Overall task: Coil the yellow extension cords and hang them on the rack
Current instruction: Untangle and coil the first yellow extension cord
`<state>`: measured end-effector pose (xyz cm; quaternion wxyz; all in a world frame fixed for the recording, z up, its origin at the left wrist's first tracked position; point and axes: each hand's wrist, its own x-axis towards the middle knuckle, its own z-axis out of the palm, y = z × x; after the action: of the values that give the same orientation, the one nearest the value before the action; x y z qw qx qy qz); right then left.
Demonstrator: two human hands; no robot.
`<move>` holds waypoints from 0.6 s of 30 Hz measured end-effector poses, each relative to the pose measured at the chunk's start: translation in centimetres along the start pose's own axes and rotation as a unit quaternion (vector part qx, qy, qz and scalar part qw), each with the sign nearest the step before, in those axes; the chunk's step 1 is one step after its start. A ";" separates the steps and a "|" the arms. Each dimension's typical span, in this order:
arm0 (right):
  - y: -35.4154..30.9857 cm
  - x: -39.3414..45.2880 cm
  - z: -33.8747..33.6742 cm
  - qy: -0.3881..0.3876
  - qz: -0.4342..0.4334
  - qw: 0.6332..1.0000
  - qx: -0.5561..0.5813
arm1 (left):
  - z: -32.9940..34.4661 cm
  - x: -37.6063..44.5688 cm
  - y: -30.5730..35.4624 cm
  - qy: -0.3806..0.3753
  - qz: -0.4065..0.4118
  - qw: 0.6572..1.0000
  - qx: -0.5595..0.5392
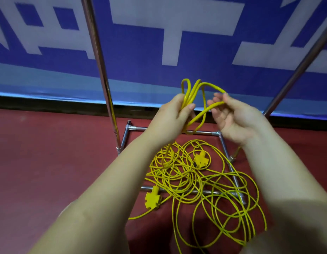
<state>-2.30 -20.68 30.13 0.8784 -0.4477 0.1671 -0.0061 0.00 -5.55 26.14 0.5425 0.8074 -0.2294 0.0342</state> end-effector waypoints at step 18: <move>0.0 5.7 2.9 -0.050 -0.107 0.971 -0.208 | -2.6 6.8 -0.5 0.054 -0.069 0.990 -0.115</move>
<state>3.94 -19.30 30.06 0.7676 -0.6355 0.0711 -0.0430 6.75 -5.34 28.83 0.6442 0.7507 -0.1457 0.0140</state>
